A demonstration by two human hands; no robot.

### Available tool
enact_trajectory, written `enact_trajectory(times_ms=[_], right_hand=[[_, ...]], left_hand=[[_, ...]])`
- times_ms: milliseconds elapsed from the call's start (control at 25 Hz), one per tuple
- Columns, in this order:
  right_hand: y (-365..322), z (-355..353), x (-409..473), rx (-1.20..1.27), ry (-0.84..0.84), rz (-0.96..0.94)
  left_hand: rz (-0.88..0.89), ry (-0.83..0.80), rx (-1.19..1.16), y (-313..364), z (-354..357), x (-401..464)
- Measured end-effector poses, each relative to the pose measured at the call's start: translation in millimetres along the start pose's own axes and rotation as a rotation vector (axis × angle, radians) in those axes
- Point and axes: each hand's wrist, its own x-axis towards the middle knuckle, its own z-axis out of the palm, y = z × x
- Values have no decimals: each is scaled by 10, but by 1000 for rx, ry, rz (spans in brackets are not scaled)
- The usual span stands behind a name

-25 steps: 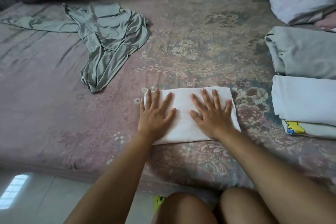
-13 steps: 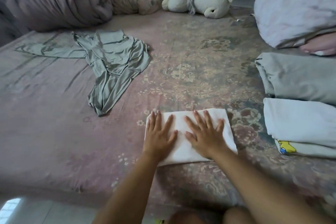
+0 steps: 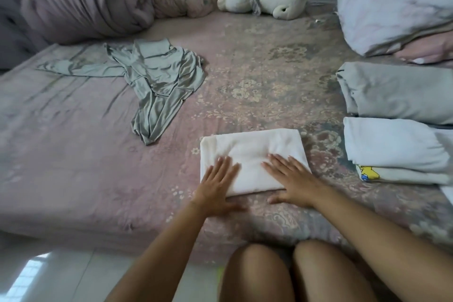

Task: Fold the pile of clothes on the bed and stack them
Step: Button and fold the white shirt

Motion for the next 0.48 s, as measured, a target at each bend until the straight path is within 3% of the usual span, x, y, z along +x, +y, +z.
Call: enact_trajectory(times_ms=[80,280,360,480], right_hand=[[-39,-117,75,75,-20,14],[8,-420,-96,327,107,114],[118,-754,-185,505,127,151],[333,-1265,-334,840,295,241]], left_hand=[[-48,-62,-64,21,-148,129],[-71,91,-235,94,-604,84],[-208,199,-505,168,-941,96],[-365,344,-989,287,-1382,154]])
